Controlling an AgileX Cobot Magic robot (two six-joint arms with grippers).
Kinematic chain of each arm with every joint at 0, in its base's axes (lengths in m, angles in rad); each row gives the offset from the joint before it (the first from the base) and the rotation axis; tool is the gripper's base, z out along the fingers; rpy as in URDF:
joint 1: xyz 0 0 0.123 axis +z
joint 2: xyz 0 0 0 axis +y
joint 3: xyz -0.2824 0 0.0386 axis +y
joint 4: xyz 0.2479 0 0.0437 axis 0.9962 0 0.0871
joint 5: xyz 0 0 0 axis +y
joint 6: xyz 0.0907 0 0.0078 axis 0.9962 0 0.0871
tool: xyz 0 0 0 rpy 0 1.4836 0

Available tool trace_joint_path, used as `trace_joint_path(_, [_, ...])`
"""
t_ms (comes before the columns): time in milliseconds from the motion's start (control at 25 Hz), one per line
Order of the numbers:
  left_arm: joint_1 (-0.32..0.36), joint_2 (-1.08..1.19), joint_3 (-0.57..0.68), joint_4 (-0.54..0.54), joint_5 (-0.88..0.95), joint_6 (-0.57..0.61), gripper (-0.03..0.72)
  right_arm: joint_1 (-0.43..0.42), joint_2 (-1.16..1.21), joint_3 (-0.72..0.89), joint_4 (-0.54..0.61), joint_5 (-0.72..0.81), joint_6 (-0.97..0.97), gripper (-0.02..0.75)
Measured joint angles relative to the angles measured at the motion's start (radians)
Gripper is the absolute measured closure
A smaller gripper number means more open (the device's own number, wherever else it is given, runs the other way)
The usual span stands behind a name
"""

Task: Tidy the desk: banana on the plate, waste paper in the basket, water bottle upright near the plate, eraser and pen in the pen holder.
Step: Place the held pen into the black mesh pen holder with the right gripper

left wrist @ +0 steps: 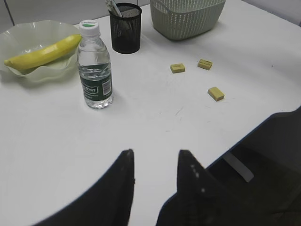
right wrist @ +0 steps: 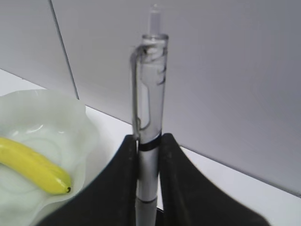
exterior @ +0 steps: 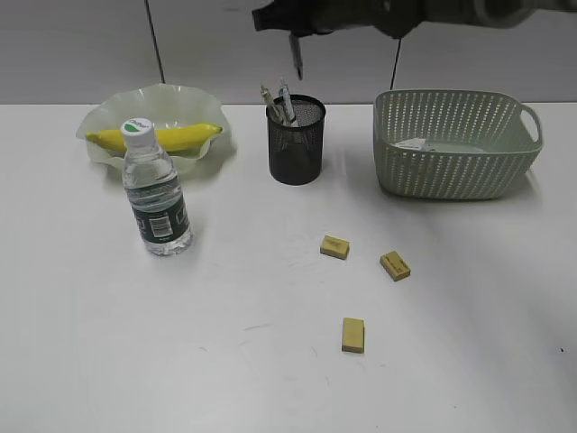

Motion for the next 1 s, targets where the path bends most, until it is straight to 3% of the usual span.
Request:
trace_joint_path(360, [0.000, 0.000, 0.000, 0.000, 0.000, 0.000, 0.449, 0.000, 0.127, 0.001, 0.000, -0.053, 0.000, 0.622])
trace_joint_path(600, [0.000, 0.000, 0.000, -0.001, 0.000, 0.000, 0.449, 0.000, 0.146, 0.001, 0.000, 0.007, 0.002, 0.599])
trace_joint_path(680, [0.000, 0.000, 0.000, -0.003, 0.000, 0.000, 0.449, 0.000, 0.146, 0.001, 0.001, 0.027, 0.002, 0.507])
trace_joint_path(840, [0.000, 0.000, 0.000, -0.010, 0.000, 0.000, 0.449, -0.001, 0.131, 0.002, 0.006, 0.067, 0.002, 0.239])
trace_joint_path(1000, [0.000, 0.000, 0.000, -0.011, 0.000, 0.000, 0.449, -0.002, 0.062, 0.002, 0.014, 0.152, 0.002, 0.138])
